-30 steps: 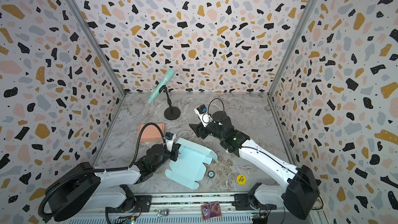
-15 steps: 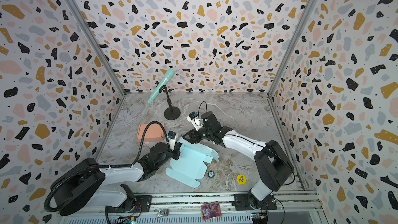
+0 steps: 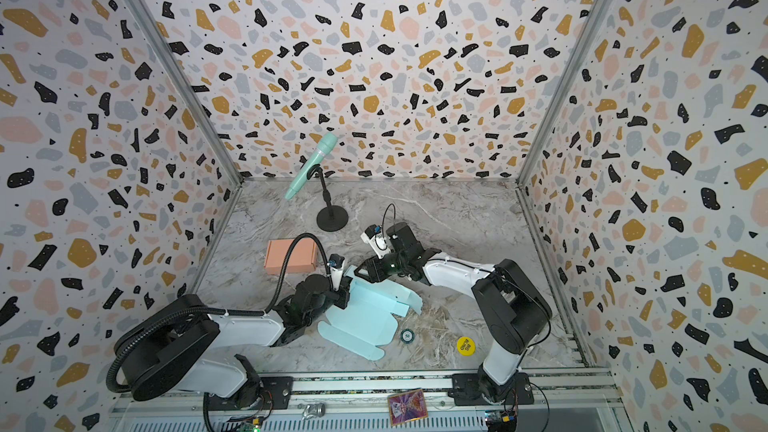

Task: Assemble paper box
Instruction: First fold the bottom flaps of a flat cardboard box at the center of the table.

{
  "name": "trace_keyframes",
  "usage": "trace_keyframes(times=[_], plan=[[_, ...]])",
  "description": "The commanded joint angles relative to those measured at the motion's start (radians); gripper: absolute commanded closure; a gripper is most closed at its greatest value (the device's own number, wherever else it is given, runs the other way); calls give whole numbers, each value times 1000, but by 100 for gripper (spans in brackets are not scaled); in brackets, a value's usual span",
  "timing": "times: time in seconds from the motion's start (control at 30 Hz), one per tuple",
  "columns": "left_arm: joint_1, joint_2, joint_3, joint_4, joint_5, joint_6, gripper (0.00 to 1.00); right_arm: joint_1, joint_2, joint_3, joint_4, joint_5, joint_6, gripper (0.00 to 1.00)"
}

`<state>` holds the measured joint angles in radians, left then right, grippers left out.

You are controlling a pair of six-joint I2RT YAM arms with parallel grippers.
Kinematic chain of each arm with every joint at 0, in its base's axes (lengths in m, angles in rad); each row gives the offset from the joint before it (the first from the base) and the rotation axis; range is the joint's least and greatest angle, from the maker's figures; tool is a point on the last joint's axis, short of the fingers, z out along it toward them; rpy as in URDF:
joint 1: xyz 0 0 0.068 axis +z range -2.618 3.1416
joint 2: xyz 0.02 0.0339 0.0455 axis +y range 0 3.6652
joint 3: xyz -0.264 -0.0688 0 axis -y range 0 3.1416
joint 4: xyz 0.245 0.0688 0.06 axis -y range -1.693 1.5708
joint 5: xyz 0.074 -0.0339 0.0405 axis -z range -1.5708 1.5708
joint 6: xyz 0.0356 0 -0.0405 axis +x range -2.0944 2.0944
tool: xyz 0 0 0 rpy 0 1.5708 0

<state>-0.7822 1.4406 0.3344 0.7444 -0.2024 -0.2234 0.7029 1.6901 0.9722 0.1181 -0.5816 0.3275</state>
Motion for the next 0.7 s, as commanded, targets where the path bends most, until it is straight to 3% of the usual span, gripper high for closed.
trace_keyframes(times=[0.0,0.17,0.53,0.67], plan=[[-7,12,-6,78,-18,1,84,-2,11,-14,-1,-3,-2,50],[-8,28,-54,138,-26,-15,76,1,9,-15,-6,2,-5,52],[-10,128,-71,229,-48,-26,76,26,9,-21,-11,19,1,54],[-12,135,-66,242,-54,-30,82,32,9,-34,0,20,12,55]])
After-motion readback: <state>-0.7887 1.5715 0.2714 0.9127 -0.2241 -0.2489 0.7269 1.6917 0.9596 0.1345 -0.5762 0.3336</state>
